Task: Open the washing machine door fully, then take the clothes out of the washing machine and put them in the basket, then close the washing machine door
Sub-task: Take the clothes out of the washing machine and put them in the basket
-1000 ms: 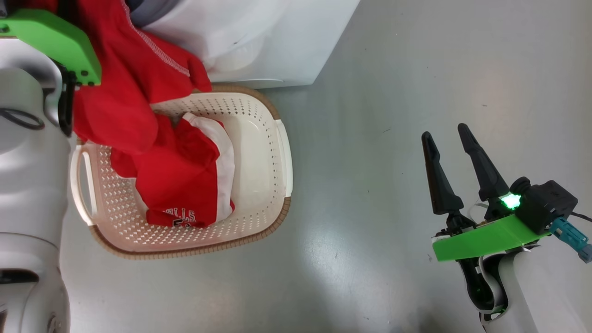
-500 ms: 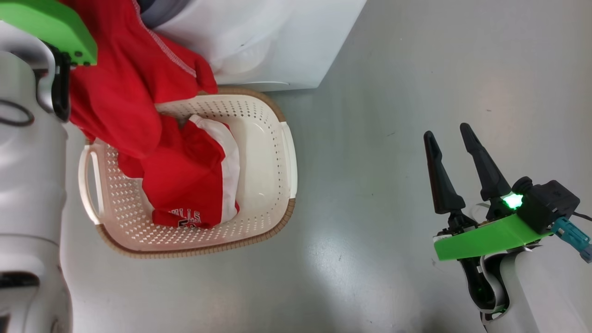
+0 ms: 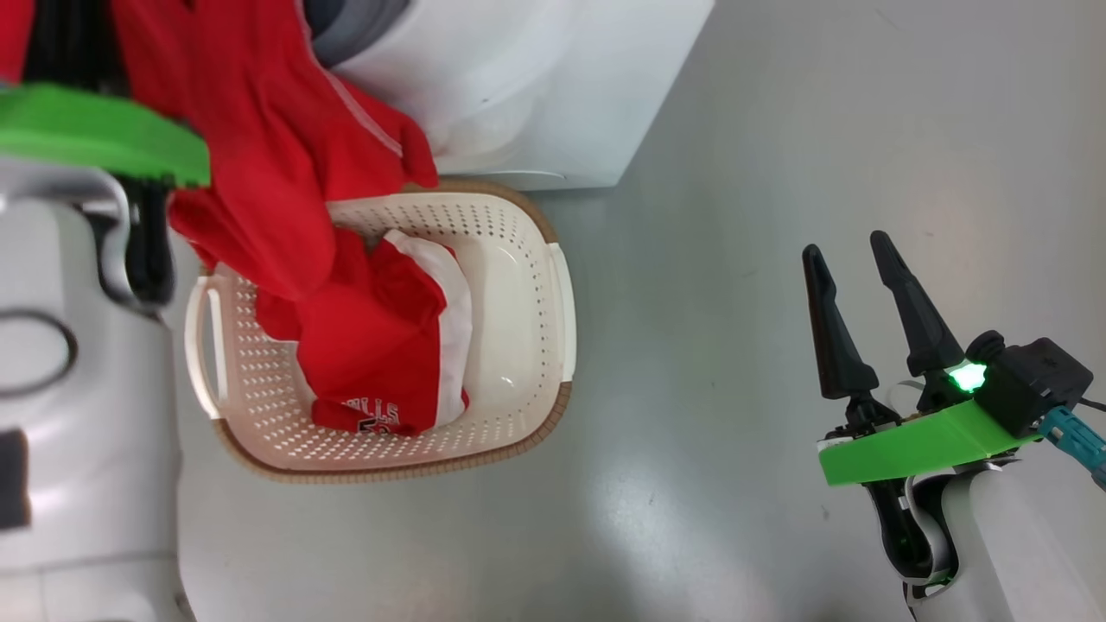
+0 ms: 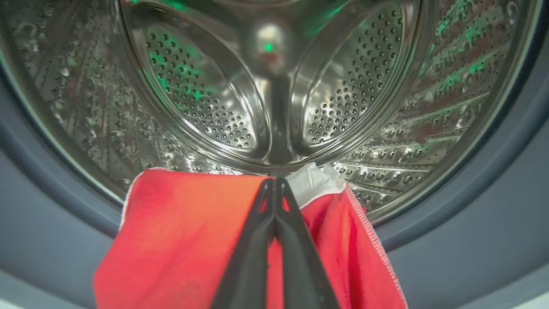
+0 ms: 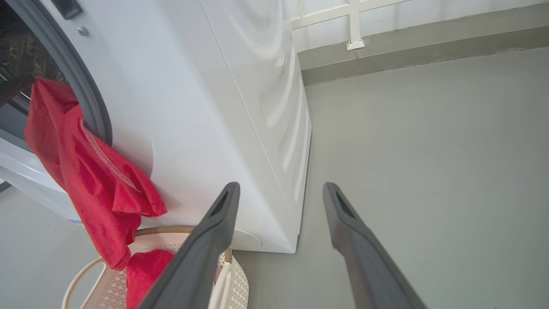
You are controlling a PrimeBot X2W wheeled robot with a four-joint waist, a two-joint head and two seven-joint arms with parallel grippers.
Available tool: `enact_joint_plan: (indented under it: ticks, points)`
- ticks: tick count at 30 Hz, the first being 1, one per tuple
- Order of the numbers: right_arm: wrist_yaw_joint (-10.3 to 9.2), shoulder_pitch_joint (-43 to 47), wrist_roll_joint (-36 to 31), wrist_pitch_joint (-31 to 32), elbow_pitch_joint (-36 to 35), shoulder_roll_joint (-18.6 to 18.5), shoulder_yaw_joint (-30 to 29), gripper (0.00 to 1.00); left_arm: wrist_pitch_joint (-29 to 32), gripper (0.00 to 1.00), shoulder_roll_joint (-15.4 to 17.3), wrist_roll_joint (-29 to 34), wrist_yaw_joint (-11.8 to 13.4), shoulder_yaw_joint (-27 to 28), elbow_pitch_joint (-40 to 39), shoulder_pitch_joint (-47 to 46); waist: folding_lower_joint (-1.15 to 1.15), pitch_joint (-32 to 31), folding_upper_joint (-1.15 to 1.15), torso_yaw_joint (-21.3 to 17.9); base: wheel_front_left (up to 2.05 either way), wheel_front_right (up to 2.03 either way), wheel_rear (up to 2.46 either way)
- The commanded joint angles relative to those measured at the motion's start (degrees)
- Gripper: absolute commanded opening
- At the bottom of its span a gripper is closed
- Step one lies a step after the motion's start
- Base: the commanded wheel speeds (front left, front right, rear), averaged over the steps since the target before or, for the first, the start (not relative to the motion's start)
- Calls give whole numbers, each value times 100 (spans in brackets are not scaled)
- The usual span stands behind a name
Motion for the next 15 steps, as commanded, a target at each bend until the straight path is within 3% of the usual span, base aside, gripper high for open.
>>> enact_joint_plan:
  ticks: [1,15]
  points:
    - [36,198,-22,-36,-103,10,69,100,-28,0,147,-116,-31,173,-524,418,0,-114,0,104,0,0,0]
    - [36,386,-109,-36,-54,10,38,100,-28,0,-90,-668,-38,-242,-3110,2291,0,-447,0,366,0,0,0]
